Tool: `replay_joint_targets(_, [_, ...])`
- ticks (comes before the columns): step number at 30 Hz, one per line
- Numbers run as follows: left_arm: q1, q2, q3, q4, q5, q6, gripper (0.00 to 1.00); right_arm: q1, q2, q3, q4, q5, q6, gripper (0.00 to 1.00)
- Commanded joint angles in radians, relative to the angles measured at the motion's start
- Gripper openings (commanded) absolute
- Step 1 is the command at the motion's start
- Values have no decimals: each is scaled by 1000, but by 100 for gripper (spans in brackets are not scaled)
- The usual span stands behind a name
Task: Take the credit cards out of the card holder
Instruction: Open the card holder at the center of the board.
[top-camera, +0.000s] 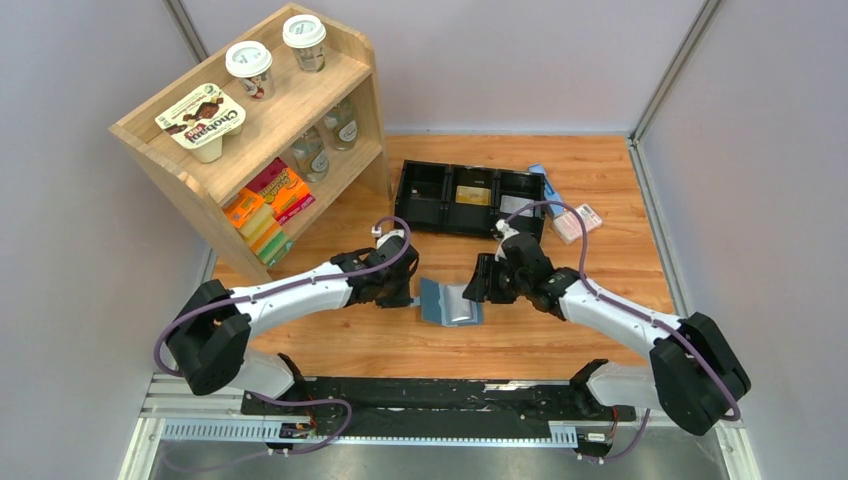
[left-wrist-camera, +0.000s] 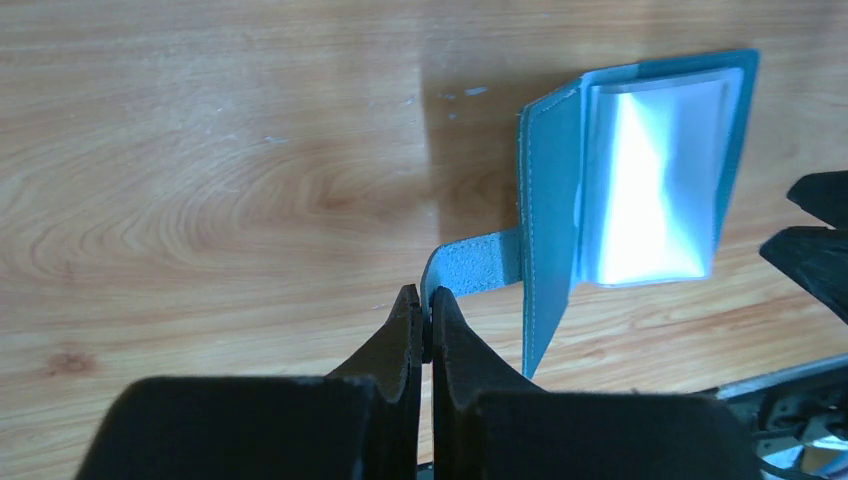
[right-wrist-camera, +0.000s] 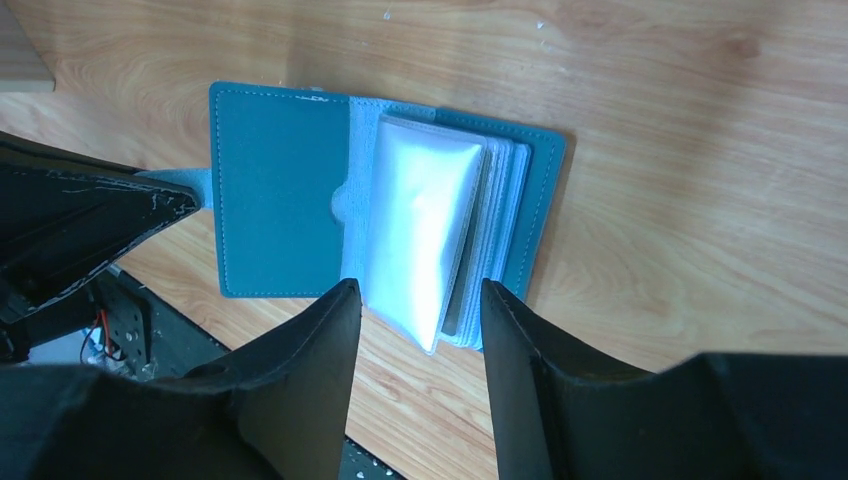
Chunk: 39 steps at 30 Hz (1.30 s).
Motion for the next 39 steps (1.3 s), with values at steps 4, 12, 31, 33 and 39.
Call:
replay_joint_targets(4, [3, 12, -54, -6, -53, -4, 0, -2, 60, 25, 53, -84, 32, 50])
replay_joint_targets(12, [3, 66, -73, 28, -7, 8, 0, -1, 86, 16, 76, -130, 46, 49])
replay_joint_targets(31, [3, 67, -83, 59, 19, -1, 0, 25, 140, 27, 117, -181, 52, 43])
replay_joint_targets(33, [3, 69, -83, 63, 23, -3, 0, 30, 135, 36, 119, -193, 51, 41])
replay_joint_targets(39, [3, 71, -82, 77, 35, -7, 0, 56, 147, 74, 143, -242, 46, 39])
